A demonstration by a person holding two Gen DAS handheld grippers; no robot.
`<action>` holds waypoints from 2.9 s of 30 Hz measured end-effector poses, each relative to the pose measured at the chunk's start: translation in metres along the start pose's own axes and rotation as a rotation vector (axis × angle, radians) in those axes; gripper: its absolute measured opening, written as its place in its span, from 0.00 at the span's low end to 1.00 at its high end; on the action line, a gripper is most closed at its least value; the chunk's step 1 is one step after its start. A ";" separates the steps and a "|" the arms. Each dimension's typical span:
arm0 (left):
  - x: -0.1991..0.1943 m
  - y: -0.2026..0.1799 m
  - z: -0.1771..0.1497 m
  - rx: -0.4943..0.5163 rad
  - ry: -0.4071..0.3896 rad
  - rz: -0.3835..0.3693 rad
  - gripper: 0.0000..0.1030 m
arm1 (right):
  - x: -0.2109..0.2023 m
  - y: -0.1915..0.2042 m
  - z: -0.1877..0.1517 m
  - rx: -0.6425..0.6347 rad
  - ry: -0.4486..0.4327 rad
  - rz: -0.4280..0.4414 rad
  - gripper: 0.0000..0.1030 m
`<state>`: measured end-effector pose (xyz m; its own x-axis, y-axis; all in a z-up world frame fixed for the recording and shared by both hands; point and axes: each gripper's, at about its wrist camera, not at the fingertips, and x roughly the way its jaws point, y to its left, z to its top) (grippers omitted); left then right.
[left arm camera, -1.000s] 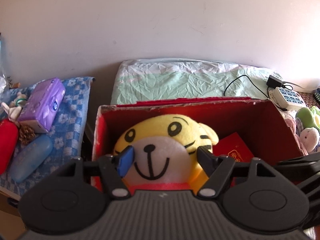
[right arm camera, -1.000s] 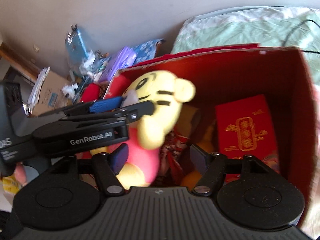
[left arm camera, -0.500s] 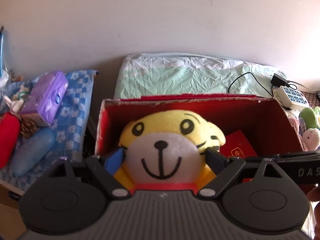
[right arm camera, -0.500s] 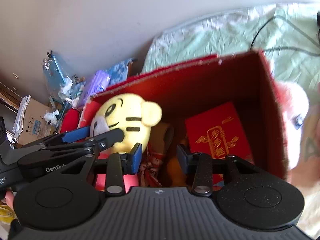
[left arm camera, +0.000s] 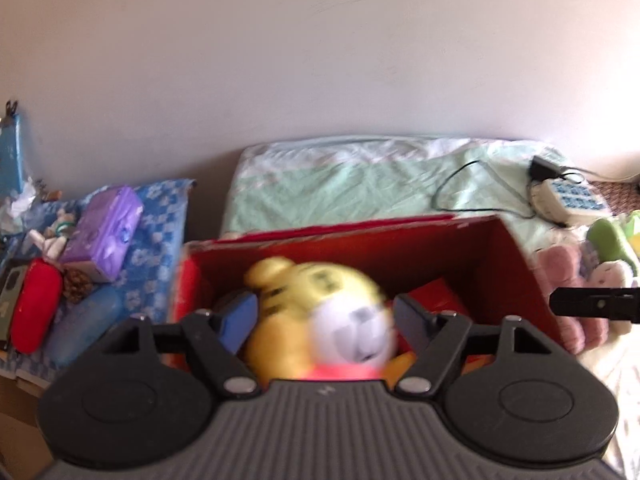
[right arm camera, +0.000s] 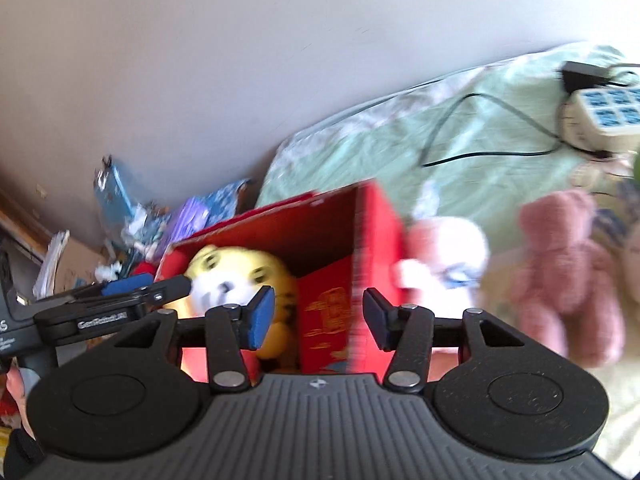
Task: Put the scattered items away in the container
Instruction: 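Open both grippers to release the tiger and withdraw from the box, then grasp the white bunny with plaid ears using both grippers, then lift the white bunny and carry it to the red box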
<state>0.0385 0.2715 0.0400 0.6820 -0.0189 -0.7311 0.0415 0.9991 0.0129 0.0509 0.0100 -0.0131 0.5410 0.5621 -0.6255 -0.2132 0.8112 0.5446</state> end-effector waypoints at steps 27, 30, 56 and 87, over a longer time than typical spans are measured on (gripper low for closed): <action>0.082 -0.324 -0.047 0.073 0.113 -0.375 0.87 | -0.083 -0.226 0.046 0.017 0.000 -0.162 0.59; 0.092 -0.334 -0.051 0.058 0.140 -0.375 0.86 | -0.065 -0.231 0.056 -0.018 0.042 -0.128 0.59; 0.137 -0.346 -0.061 0.051 0.227 -0.472 0.68 | -0.045 -0.290 0.041 0.122 0.292 0.058 0.65; 0.013 -0.262 -0.030 0.041 -0.098 -0.453 0.56 | -0.108 -0.154 0.044 0.034 0.040 0.136 0.41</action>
<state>0.0151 0.0102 0.0067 0.6542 -0.4590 -0.6011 0.3788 0.8868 -0.2649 0.0610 -0.1822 -0.0049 0.4759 0.6731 -0.5661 -0.2540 0.7214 0.6443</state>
